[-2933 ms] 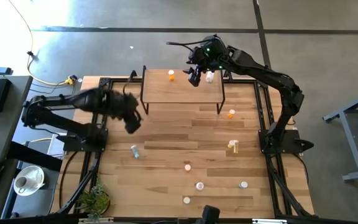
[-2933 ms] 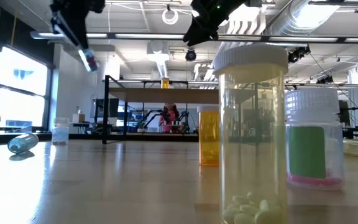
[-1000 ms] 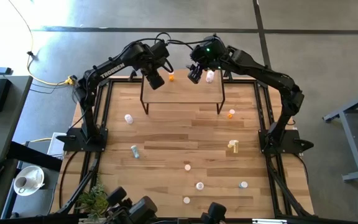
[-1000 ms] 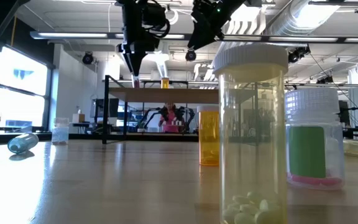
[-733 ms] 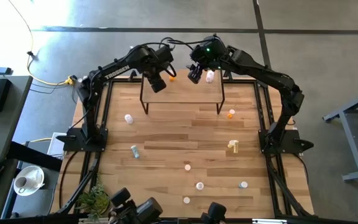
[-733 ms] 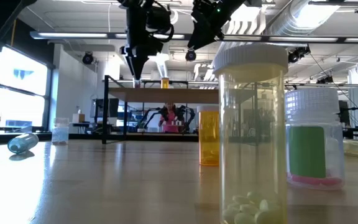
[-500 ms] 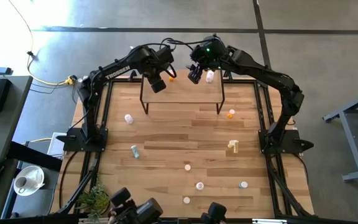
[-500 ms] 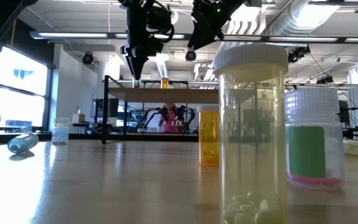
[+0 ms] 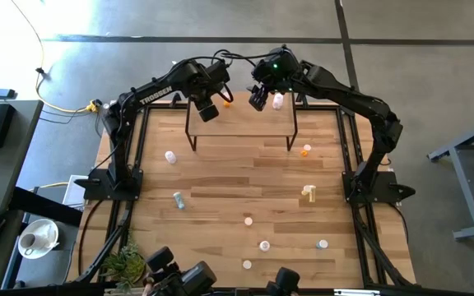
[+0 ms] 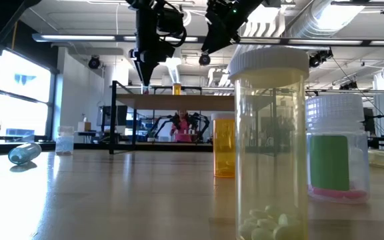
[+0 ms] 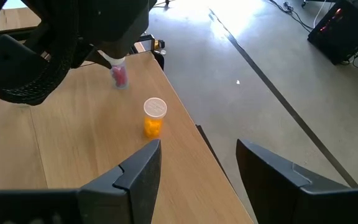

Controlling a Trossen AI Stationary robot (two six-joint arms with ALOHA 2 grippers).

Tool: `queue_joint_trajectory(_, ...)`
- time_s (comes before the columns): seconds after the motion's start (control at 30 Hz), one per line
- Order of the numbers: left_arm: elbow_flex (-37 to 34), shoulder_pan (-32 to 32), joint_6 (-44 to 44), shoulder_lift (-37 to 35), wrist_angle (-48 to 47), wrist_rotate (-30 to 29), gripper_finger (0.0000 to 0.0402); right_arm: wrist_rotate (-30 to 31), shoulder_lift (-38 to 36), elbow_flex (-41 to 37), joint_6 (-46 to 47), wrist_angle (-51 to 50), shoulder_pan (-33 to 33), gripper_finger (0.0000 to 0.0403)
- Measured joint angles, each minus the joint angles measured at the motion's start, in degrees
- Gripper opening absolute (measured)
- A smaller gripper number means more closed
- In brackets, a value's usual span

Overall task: Pick and place medicine bottles onto shelf by color
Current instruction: Put the top left blue pill bottle on the shelf, then put the top left yellow pill bottle on the shelf

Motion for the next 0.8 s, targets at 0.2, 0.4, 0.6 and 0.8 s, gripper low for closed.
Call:
queue_joint_trajectory(0.2, 0.0, 0.0, 0.0, 0.0, 0.1, 0.1, 0.0111, 0.0, 0.0, 0.0, 0.0, 0.0, 0.0, 0.0200)
queue_joint_trajectory(0.4, -0.1, 0.0, 0.0, 0.1, 0.9, 0.2, 0.0141, 0.0, 0.0, 0.0, 0.0, 0.0, 0.0, 0.0200)
queue_joint_trajectory(0.6, -0.1, 0.0, 0.0, 0.1, 1.5, 0.1, 0.0168, 0.0, 0.0, 0.0, 0.0, 0.0, 0.0, 0.0200)
queue_joint_trajectory(0.8, 0.4, 0.0, 0.0, 0.1, 1.3, -0.3, 0.0177, 0.0, 0.0, 0.0, 0.0, 0.0, 0.0, 0.0200)
